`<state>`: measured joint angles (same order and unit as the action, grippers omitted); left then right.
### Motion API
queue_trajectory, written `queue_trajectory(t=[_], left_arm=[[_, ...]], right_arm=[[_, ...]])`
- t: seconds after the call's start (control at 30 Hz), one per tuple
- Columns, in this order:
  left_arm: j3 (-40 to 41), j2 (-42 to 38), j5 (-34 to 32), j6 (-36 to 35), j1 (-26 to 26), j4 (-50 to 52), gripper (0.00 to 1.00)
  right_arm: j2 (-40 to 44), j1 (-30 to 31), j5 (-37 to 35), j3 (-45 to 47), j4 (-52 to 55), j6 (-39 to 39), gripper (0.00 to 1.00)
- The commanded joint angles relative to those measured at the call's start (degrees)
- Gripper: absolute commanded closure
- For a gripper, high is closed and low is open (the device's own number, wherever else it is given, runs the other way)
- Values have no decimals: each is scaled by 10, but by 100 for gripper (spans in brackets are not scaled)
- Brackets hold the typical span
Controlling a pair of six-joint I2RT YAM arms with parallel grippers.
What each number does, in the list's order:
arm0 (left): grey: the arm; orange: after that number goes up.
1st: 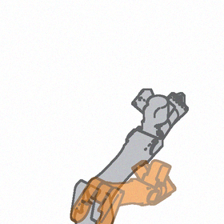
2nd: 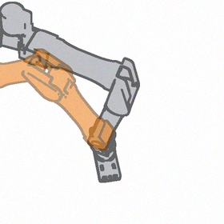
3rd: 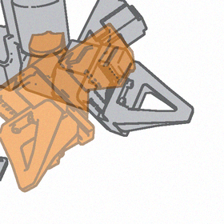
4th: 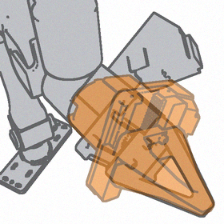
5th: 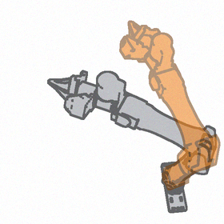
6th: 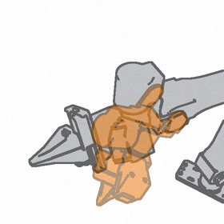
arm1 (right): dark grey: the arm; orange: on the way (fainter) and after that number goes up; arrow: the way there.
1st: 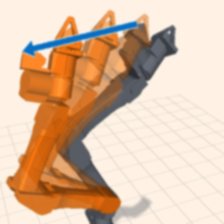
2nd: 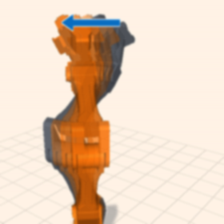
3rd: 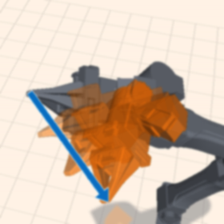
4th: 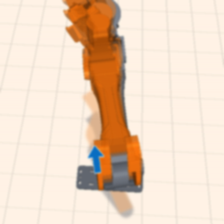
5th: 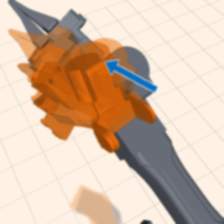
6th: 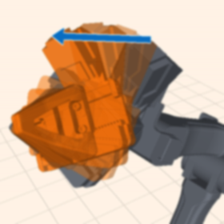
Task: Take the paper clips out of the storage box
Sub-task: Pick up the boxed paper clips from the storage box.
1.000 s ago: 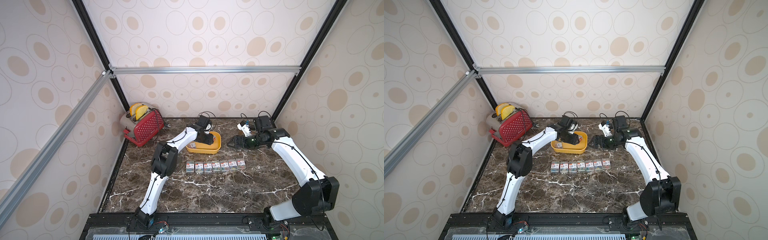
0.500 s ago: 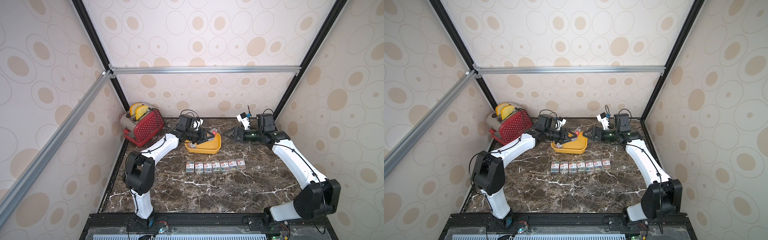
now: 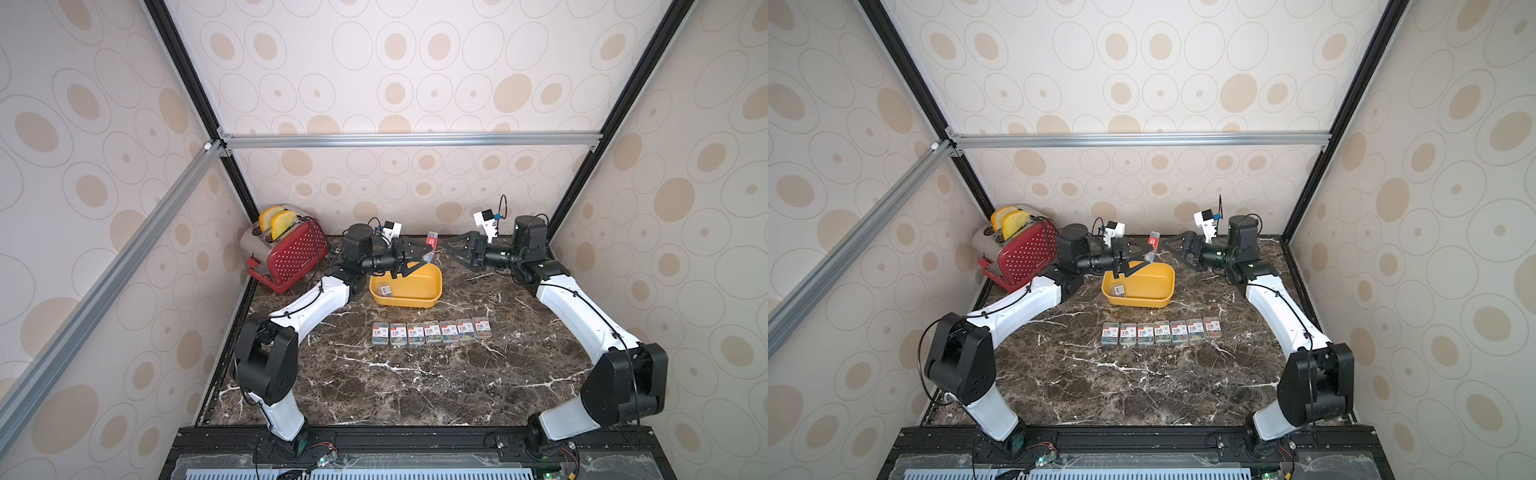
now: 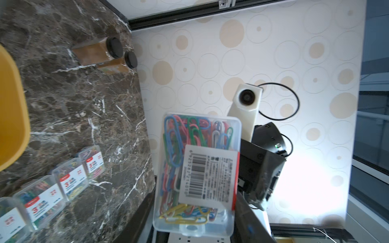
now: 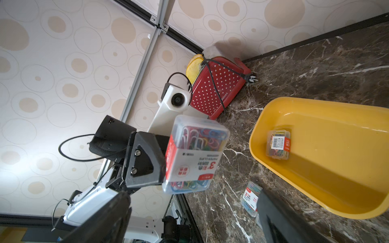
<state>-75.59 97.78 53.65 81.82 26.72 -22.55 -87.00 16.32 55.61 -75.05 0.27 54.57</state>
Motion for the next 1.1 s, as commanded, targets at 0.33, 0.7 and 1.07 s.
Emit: queue_trajectory(t=[0.33, 0.7, 1.07], left_arm=[[10, -19, 11, 78, 1, -82, 70], [14, -15, 19, 68, 11, -75, 70], [-3, 2, 21, 57, 19, -69, 67]], right_arm=[[-49, 0, 24, -11, -124, 99, 1], [-83, 19, 38, -41, -156, 128, 5], [-99, 40, 45, -45, -154, 134, 35]])
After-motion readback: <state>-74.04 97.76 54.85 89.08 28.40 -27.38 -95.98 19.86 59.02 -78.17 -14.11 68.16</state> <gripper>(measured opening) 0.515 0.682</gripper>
